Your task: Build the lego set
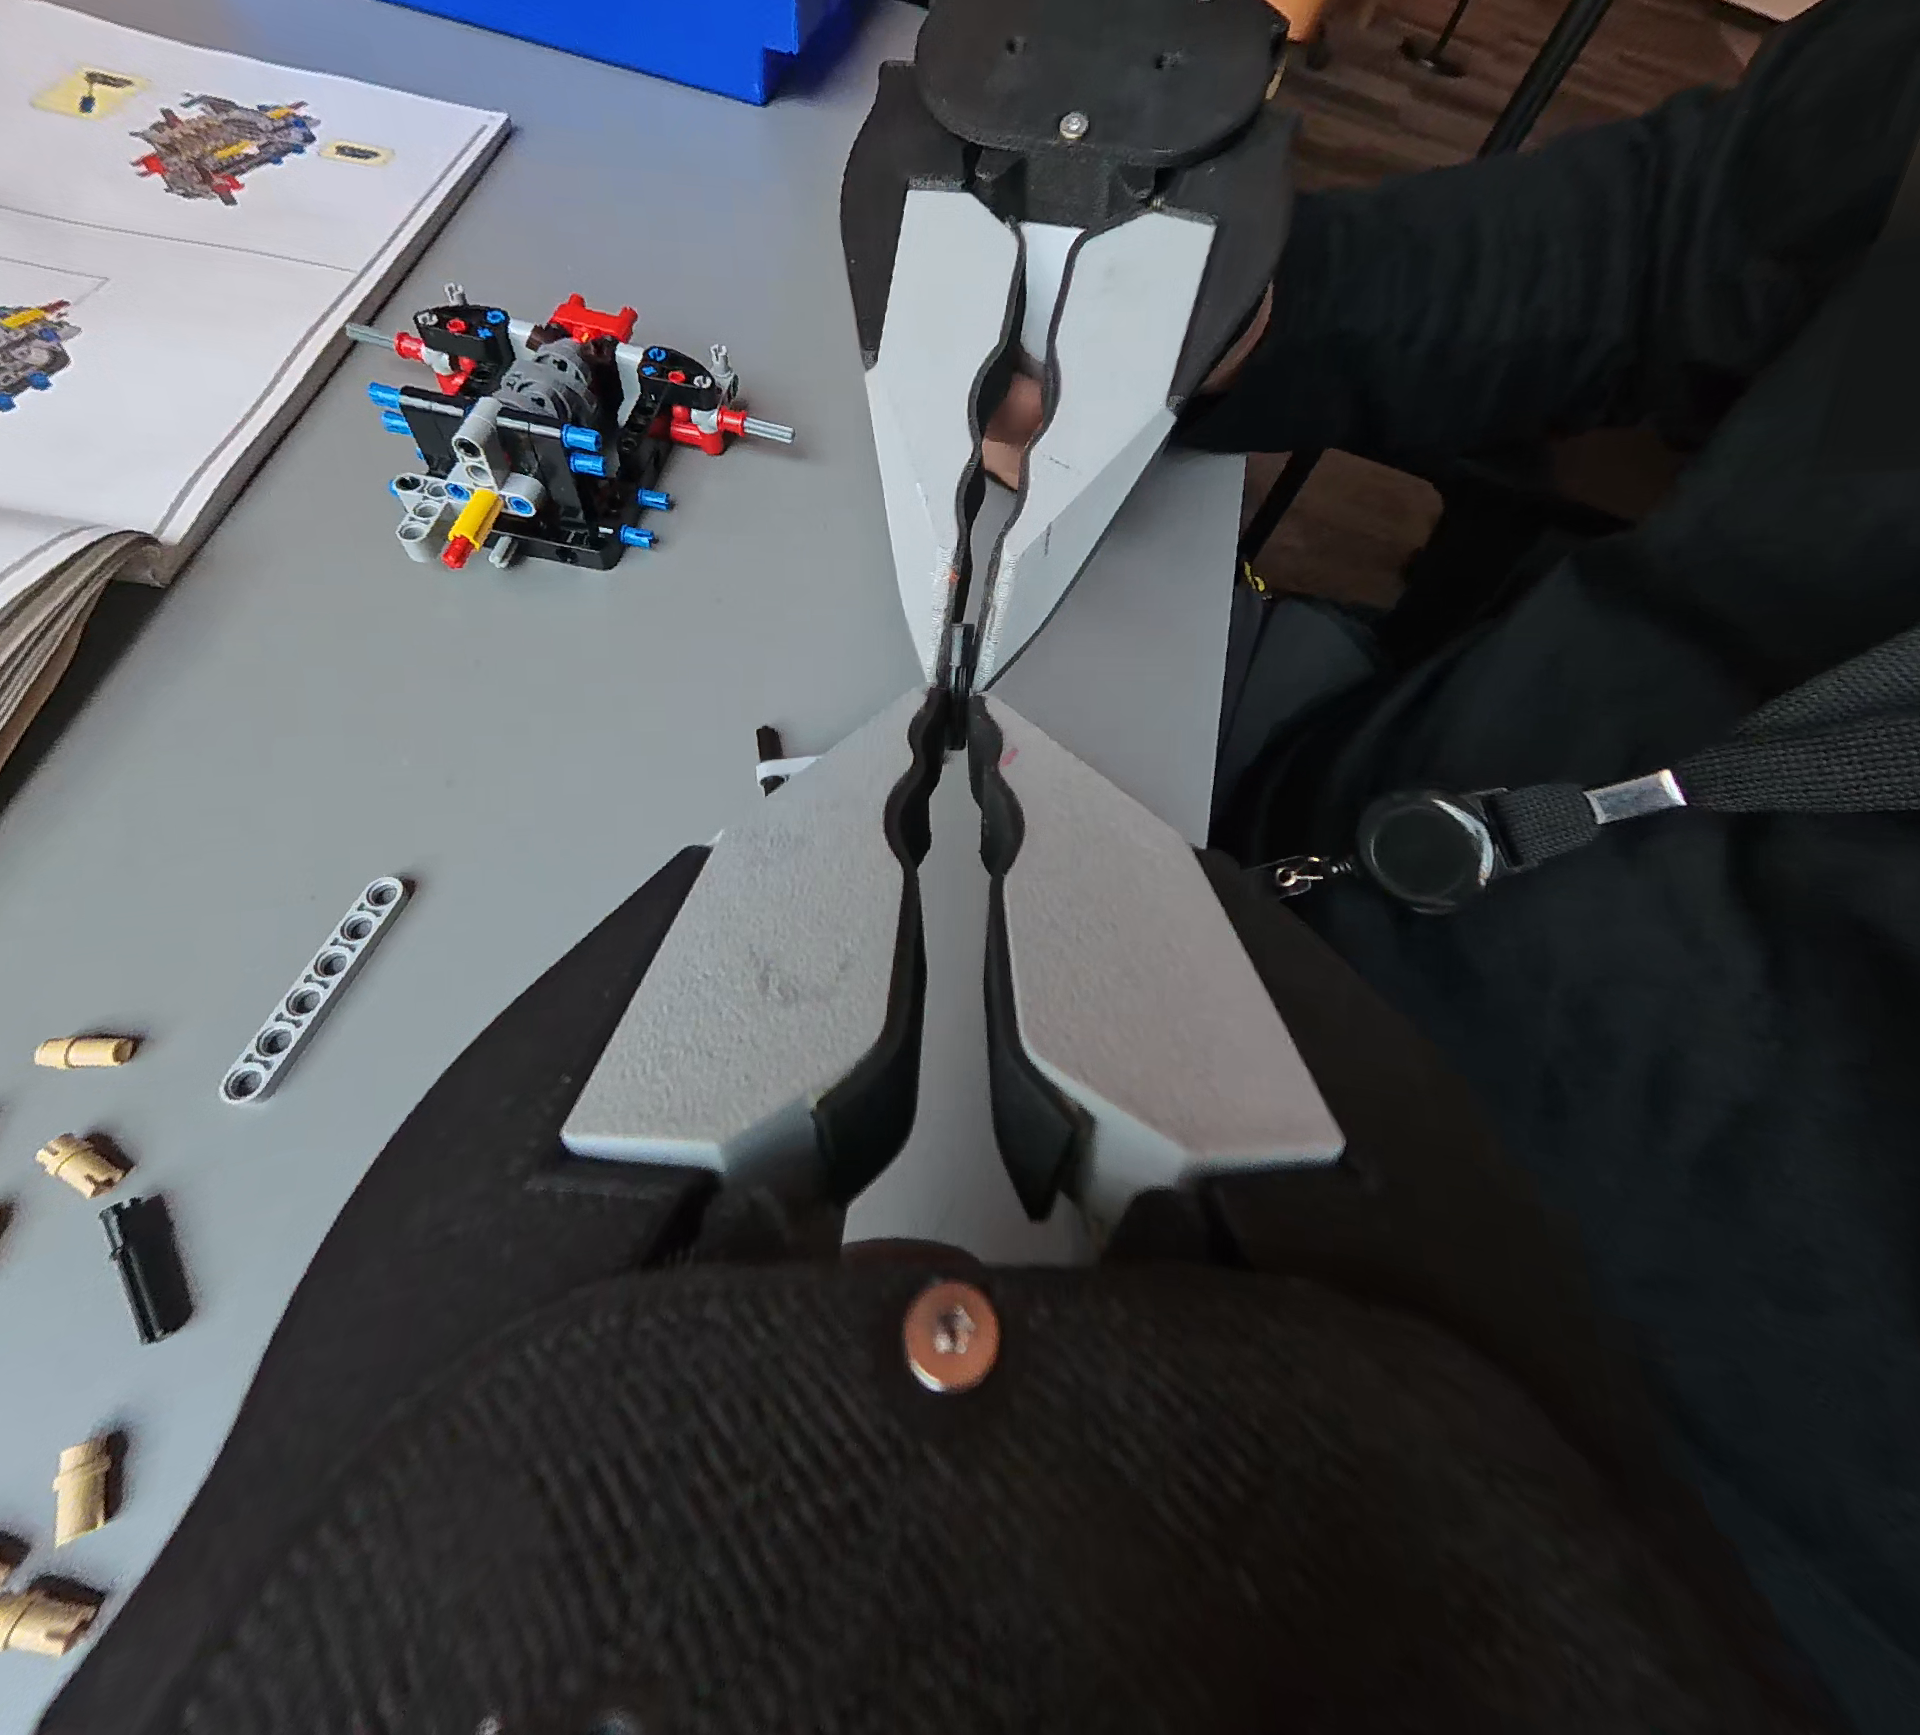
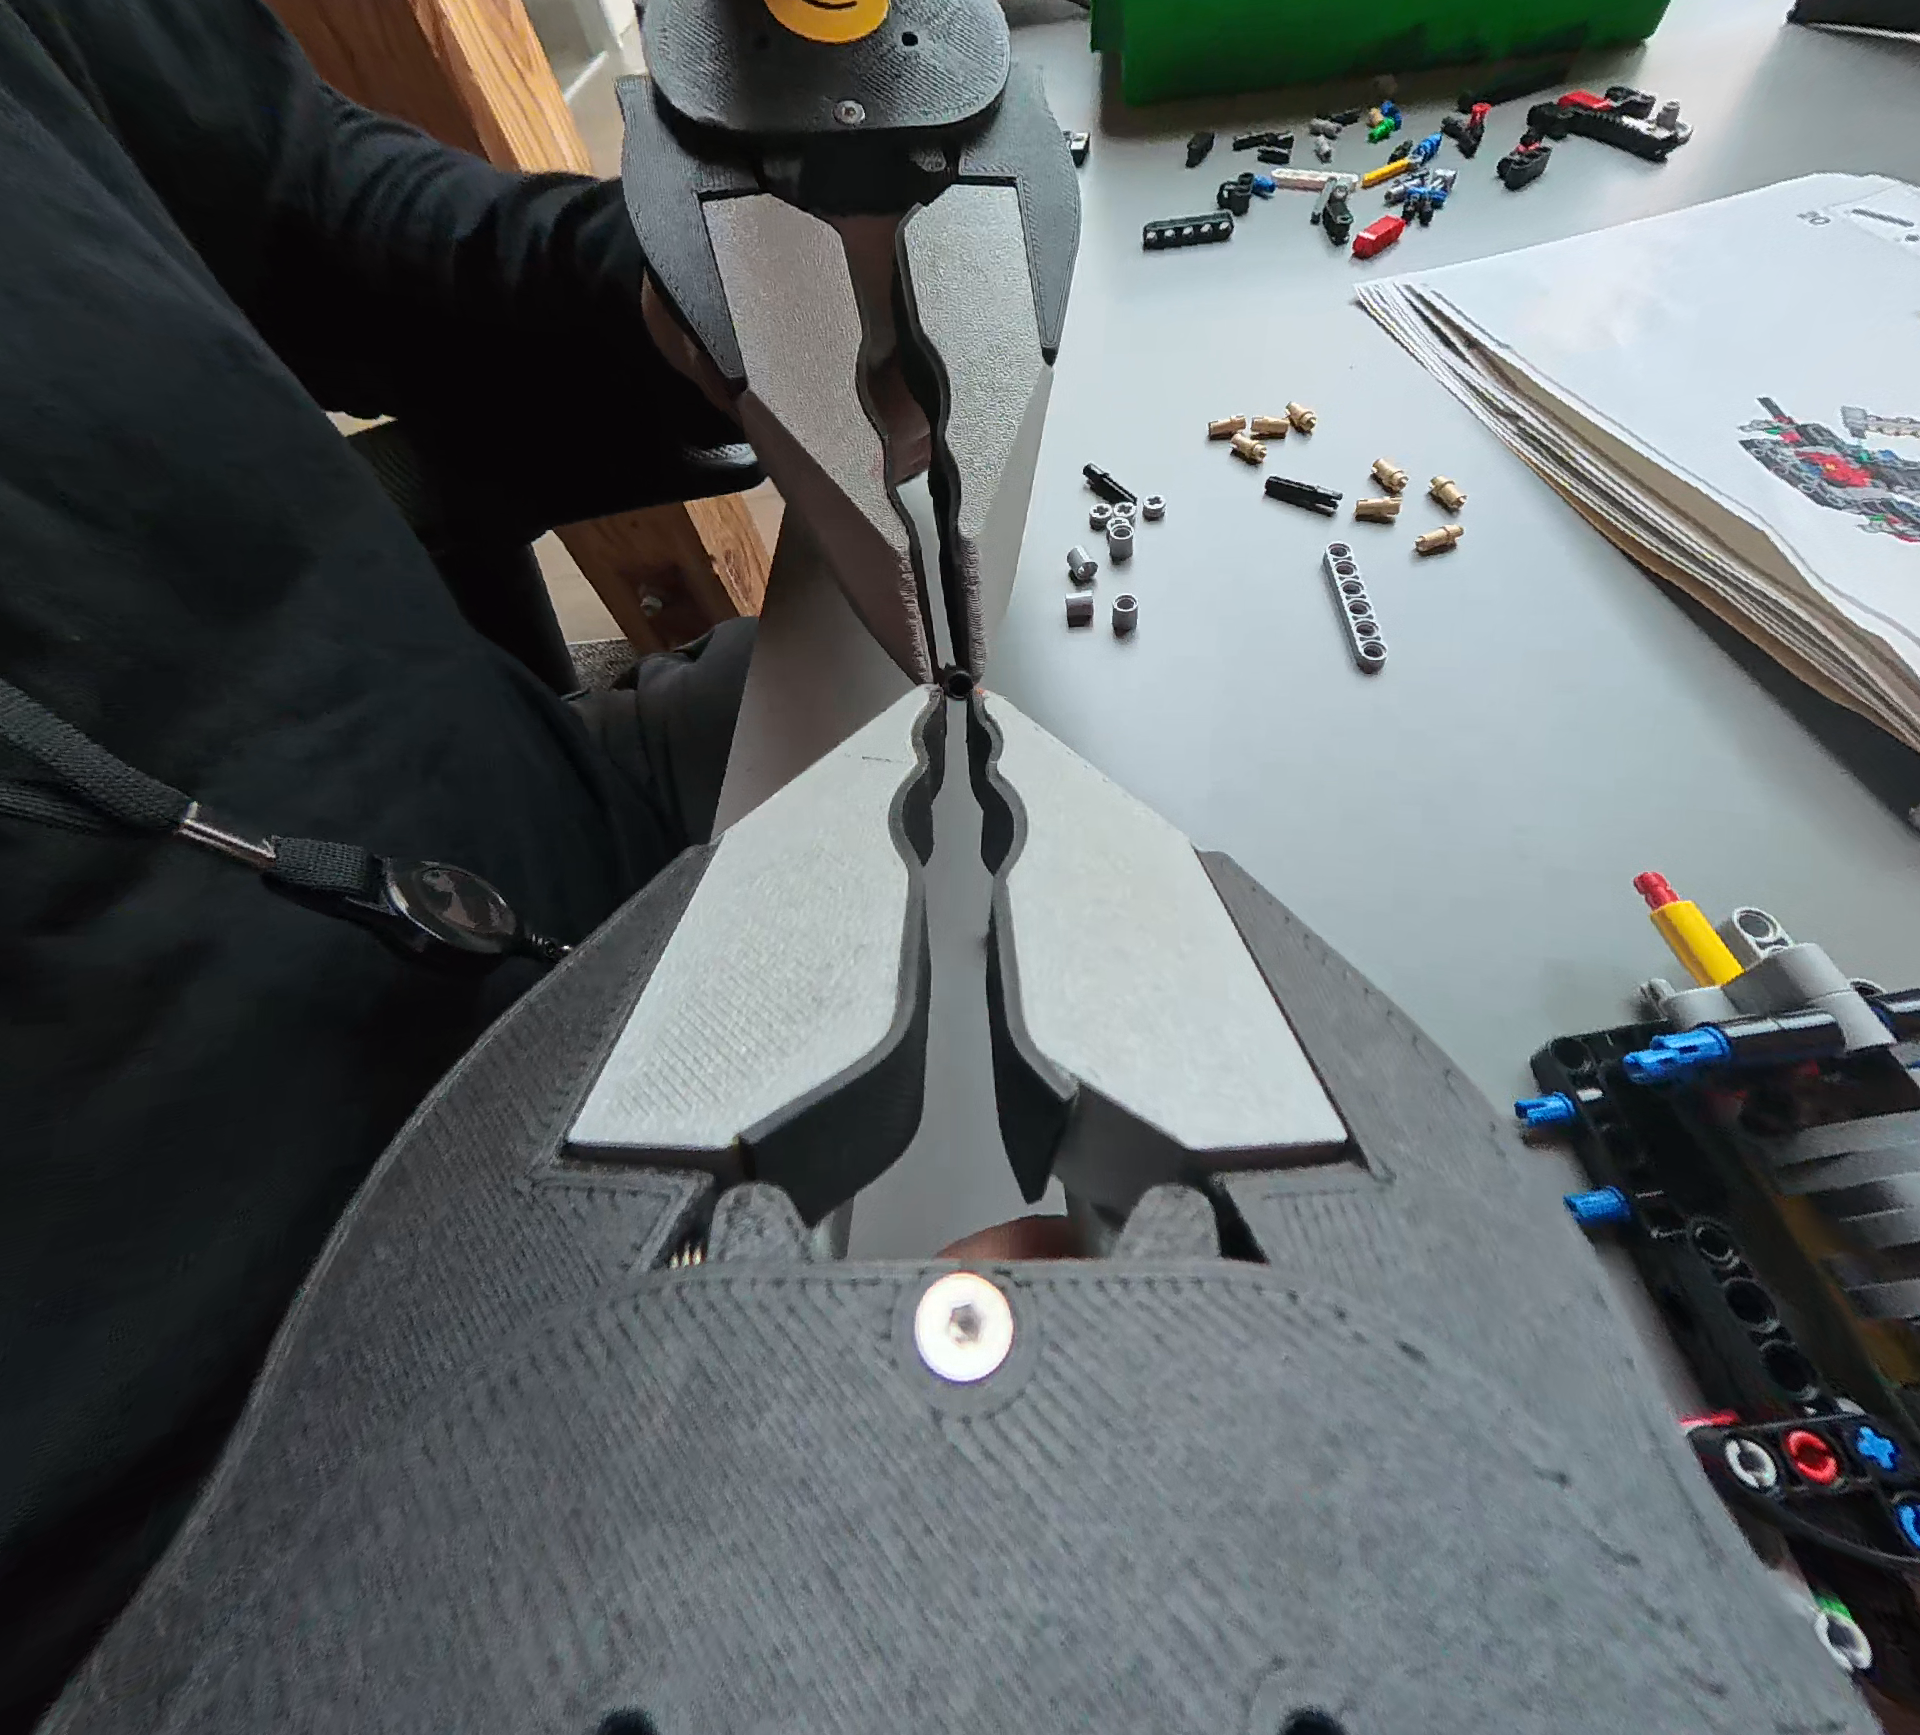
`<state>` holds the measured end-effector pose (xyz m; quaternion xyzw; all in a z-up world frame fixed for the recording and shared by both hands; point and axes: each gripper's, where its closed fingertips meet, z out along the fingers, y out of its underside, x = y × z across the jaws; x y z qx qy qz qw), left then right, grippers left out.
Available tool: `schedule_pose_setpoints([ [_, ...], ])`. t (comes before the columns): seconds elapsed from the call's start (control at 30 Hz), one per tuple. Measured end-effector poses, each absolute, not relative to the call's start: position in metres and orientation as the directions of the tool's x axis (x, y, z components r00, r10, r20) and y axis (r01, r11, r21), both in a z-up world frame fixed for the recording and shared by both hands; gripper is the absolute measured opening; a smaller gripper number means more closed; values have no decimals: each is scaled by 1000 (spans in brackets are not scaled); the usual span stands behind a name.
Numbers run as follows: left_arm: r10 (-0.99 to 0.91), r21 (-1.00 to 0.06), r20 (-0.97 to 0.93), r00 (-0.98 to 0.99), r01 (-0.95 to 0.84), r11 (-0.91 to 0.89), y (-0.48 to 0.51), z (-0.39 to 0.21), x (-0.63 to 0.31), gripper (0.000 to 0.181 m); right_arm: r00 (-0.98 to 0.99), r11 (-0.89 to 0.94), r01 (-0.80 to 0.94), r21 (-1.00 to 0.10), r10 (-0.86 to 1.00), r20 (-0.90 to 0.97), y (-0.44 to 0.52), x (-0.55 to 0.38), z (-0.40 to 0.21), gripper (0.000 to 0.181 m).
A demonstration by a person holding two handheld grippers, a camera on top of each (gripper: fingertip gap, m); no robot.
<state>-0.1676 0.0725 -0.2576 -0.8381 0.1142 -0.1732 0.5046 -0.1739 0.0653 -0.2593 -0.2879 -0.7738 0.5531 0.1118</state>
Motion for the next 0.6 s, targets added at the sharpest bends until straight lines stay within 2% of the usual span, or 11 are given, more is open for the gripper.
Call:
schedule_pose_setpoints([
  [0.4, -355, -887, 212, 910, 27, -460, 72, -259, -168, 1, -811, 147, 311, -939, 557, -181, 63, -175, -253, 6],
  [0.6, -361, -892, 210, 909, 26, -451, 73, -258, -167, 1, -815, 128, 294, -947, 551, -179, 63, -177, -250, 2],
])
